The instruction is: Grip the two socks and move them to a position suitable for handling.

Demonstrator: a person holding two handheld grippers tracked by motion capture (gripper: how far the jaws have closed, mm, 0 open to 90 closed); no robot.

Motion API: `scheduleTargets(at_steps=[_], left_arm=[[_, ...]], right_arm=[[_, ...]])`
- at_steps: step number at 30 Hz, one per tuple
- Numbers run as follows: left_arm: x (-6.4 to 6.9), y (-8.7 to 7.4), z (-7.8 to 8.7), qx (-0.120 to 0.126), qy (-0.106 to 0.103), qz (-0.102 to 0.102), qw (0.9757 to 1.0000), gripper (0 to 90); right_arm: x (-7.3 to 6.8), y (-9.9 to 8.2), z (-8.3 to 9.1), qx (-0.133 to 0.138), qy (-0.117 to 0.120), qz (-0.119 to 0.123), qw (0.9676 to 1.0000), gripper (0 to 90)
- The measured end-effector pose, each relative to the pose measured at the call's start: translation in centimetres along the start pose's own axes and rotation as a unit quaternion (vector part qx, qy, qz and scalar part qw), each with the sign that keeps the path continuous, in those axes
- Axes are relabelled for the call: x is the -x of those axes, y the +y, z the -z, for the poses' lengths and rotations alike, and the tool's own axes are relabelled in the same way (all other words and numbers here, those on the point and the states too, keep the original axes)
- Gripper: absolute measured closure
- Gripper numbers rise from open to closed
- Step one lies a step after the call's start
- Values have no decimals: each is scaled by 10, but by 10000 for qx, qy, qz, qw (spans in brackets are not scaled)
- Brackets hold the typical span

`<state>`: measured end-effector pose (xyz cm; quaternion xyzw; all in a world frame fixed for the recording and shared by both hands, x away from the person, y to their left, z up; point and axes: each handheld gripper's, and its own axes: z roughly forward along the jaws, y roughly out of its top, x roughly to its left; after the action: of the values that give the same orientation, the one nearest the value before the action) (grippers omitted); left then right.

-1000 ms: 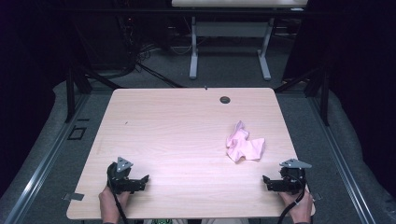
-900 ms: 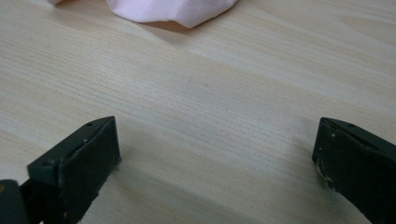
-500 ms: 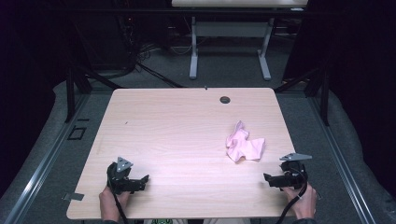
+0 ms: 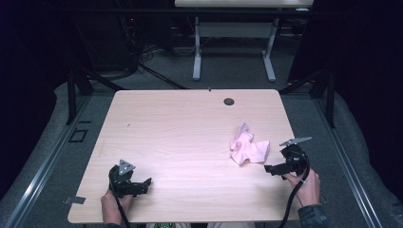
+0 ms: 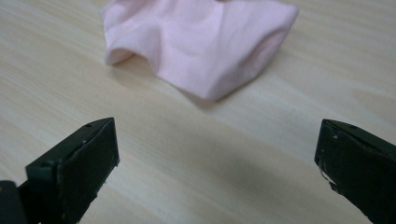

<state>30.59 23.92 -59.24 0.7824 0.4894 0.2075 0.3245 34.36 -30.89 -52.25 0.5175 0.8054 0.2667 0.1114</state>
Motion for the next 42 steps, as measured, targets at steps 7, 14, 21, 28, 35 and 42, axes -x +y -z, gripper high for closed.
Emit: scheduleTargets(at_steps=[7,14,21,28,35,42], left_arm=[[0,0,0,1,7,-11,10000,4],[0,0,0,0,3,-12,10000,4],[0,0,0,2,-4,-7,10000,4],[0,0,0,7,-5,-5,10000,5],[0,0,0,7,-7,-2,10000,5],[0,0,0,6,-7,-4,10000,5]], right_arm=[[-6,39,-12,-186,98,240,9995,0],[-16,69,-38,-391,61,360,9986,0],[-22,77,-79,-914,-173,345,9951,236],[-22,71,-84,-971,-365,216,9944,470],[-13,63,-77,-802,-138,47,9967,829],[-18,60,-50,-477,2,29,9989,854]])
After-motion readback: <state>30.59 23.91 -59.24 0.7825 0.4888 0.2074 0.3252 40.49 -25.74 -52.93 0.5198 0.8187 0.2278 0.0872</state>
